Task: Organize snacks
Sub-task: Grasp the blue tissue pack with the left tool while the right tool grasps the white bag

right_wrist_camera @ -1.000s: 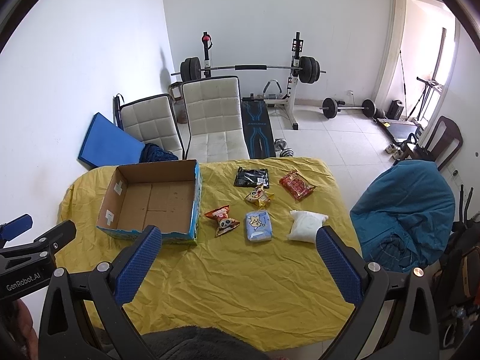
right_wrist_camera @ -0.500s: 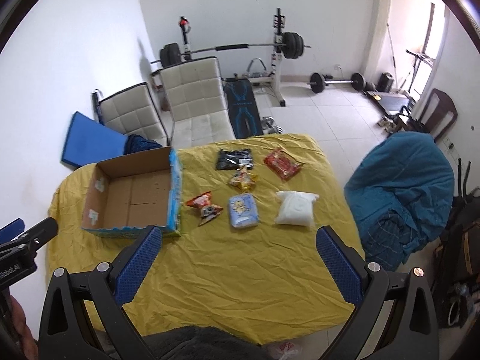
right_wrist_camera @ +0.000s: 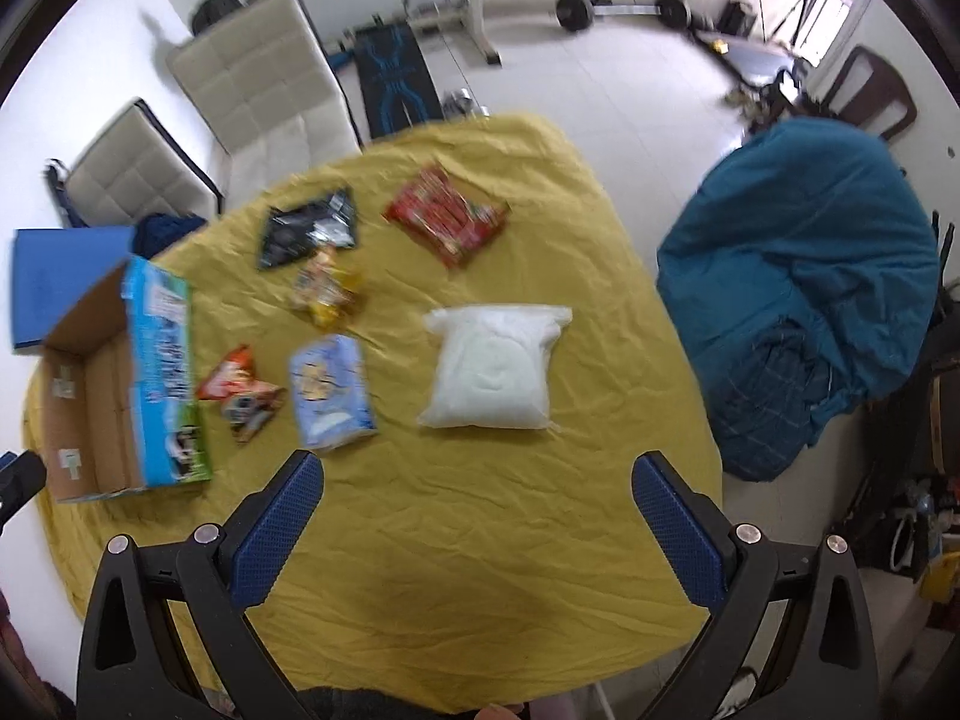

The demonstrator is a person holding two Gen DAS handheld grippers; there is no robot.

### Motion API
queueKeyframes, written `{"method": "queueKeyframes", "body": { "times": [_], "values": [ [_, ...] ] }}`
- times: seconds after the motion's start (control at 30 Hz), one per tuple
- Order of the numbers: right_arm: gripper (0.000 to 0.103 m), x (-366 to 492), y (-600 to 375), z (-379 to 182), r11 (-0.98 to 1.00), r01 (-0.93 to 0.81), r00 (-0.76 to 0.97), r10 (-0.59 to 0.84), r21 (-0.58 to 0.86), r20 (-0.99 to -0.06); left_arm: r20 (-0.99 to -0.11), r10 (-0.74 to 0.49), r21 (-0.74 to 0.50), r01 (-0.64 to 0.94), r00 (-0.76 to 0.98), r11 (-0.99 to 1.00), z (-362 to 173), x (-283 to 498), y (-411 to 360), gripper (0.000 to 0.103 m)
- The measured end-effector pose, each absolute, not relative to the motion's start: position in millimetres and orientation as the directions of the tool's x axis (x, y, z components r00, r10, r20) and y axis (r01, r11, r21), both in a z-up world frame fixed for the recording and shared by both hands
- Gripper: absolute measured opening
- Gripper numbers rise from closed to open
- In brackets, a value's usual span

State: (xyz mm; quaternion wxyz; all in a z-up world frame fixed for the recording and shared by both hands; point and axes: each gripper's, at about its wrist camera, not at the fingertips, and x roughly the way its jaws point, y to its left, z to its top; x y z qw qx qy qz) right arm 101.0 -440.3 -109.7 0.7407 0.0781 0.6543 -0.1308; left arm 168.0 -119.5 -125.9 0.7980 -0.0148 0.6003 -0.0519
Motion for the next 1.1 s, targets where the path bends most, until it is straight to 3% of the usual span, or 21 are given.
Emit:
{"method": "queueKeyframes", "body": {
  "times": [0.13,0.4,0.6,0.87,1.03,1.1],
  "values": [
    [0.103,132.0,-466.7,-185.8,0.95,0.311,-0.008,-0.022,-0.023,-1.0,-0.979,-0.174,-0.166,0.079,0.107,0.983,-190.5,209.5,-151.8,0.103],
    [0.103,169.5,-491.5,-303.7,0.935,0.355,-0.141,0.039,-0.014,-0.989,-0.97,-0.173,-0.186,0.06,-0.171,0.981,-328.4,263.9,-206.0,0.103],
    [0.103,169.5,-502.8,-331.8,0.911,0.411,-0.164,0.096,0.021,-0.982,-0.925,-0.258,-0.27,0.004,-0.279,0.963,-379.2,282.8,-217.9,0.103],
    [0.103,169.4,-514.7,-355.4,0.911,0.412,-0.193,0.089,0.002,-0.977,-0.901,-0.245,-0.255,-0.019,-0.357,0.967,-423.0,285.6,-232.9,0.102],
    [0.093,166.6,-515.6,-364.2,0.916,0.401,-0.202,0.103,0.014,-0.974,-0.91,-0.208,-0.223,0.0,-0.359,0.975,-444.6,275.4,-239.5,0.086],
    [0.089,165.8,-517.5,-363.8,0.919,0.393,-0.205,0.1,0.011,-0.974,-0.924,-0.174,-0.197,0.031,-0.341,0.98,-448.1,269.3,-245.2,0.07]
  ]
}}
